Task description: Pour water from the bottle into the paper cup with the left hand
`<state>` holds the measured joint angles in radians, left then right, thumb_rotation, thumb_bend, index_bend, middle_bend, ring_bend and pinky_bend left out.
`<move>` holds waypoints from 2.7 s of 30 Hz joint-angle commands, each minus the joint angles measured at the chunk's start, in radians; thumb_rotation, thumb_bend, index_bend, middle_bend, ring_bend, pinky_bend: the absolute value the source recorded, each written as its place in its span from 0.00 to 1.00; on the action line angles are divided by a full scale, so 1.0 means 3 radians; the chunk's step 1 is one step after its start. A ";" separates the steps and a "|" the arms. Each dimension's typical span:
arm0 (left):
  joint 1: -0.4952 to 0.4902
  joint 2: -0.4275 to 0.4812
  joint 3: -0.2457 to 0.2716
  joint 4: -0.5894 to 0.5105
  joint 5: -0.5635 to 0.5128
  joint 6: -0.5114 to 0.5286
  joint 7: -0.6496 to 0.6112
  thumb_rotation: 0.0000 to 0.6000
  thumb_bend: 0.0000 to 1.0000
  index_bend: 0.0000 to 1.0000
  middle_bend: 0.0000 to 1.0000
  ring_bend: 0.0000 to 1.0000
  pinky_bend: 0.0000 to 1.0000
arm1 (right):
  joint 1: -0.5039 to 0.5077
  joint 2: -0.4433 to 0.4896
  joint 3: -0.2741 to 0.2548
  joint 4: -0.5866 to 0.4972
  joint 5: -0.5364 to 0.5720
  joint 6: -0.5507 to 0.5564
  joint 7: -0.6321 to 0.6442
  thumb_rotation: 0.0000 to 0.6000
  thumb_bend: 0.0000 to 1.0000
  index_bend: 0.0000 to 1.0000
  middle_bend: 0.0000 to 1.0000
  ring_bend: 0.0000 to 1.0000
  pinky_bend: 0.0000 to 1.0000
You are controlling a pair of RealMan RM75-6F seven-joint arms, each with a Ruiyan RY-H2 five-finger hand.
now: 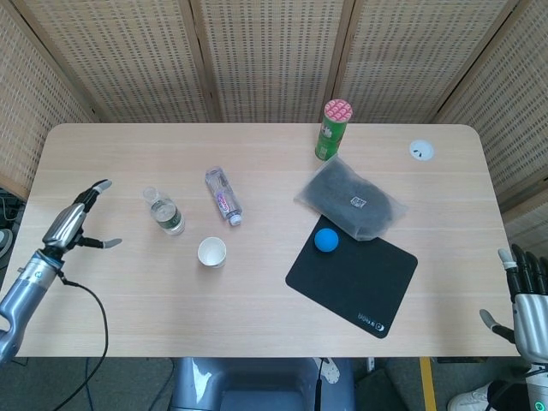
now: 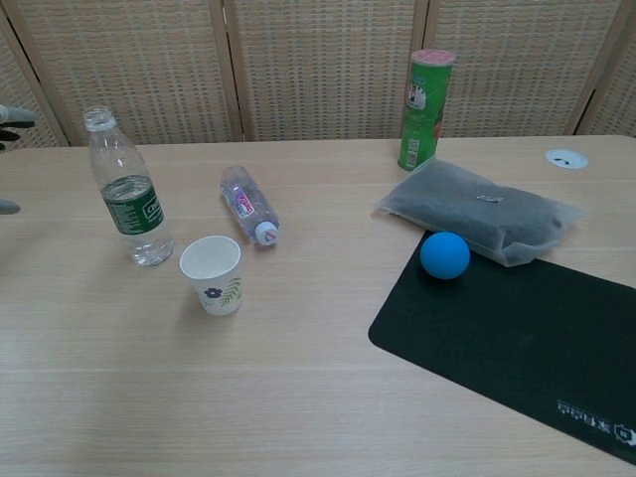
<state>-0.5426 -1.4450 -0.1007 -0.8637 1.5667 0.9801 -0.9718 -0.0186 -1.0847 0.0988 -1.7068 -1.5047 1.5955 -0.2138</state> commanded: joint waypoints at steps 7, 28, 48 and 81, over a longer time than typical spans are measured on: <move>-0.0356 -0.0543 0.0072 0.0571 -0.0005 -0.0287 -0.0418 1.00 0.00 0.00 0.00 0.00 0.00 | 0.0030 -0.0006 0.0028 0.0032 0.0091 -0.0056 0.0019 1.00 0.00 0.00 0.00 0.00 0.00; -0.0740 -0.1198 -0.0088 0.1093 -0.0336 -0.0776 -0.1200 1.00 0.00 0.00 0.00 0.00 0.00 | 0.0098 -0.0003 0.0099 0.0117 0.0350 -0.0208 0.0101 1.00 0.00 0.00 0.00 0.00 0.00; -0.0803 -0.1496 -0.0145 0.1492 -0.0464 -0.0834 -0.1590 1.00 0.45 0.56 0.46 0.28 0.31 | 0.0122 -0.0009 0.0096 0.0139 0.0397 -0.0231 0.0121 1.00 0.00 0.00 0.00 0.00 0.00; -0.0604 0.0050 0.0343 -0.0320 -0.0267 -0.0681 0.1512 1.00 0.48 0.62 0.50 0.32 0.36 | 0.0018 0.0106 0.0019 0.0031 0.0154 0.0002 0.0312 1.00 0.00 0.00 0.00 0.00 0.00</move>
<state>-0.7067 -1.4584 0.0199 -0.8847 1.5327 0.8336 -0.6286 -0.0129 -1.0532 0.1044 -1.6978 -1.4593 1.5962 -0.1210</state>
